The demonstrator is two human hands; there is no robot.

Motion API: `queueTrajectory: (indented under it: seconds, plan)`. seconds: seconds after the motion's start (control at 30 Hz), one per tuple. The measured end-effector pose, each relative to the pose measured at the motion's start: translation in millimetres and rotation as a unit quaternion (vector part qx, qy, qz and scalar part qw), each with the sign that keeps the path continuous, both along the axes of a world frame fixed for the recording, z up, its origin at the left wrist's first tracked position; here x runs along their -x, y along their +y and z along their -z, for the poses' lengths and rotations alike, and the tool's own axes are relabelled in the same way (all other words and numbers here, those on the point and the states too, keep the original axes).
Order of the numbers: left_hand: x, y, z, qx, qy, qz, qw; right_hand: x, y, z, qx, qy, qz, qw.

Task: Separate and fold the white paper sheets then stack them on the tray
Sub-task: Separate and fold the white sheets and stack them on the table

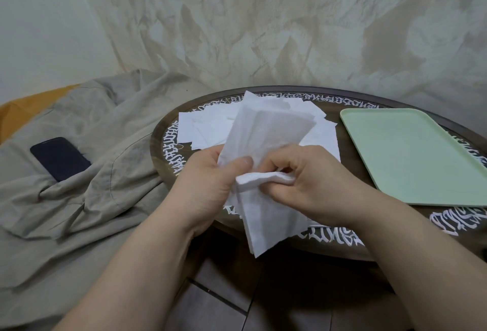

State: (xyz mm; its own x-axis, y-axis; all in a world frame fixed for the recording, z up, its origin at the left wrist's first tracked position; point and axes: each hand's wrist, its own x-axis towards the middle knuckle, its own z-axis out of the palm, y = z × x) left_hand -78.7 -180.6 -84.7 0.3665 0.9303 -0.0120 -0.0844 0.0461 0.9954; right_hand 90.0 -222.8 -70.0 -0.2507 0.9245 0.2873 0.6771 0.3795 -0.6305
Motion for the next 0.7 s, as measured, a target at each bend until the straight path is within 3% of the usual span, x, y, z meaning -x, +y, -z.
queueTrajectory:
  seconds: [0.13, 0.3, 0.5, 0.7]
  plan:
    - [2, 5, 4, -0.04, 0.015, -0.034, 0.998, -8, -2, -4, -0.003, 0.091, 0.031, 0.995]
    - [5, 5, 1, -0.017, 0.003, -0.05, 0.999, -17, 1, -6, -0.073, 0.193, 0.101, 0.973]
    - [6, 4, -1, 0.001, 0.005, -0.057, 0.998, -21, 0, -2, -0.109, 0.116, 0.117, 0.98]
    - [4, 2, -2, 0.026, 0.0, -0.051, 0.998, -20, 2, 0, -0.103, 0.179, 0.113, 0.972]
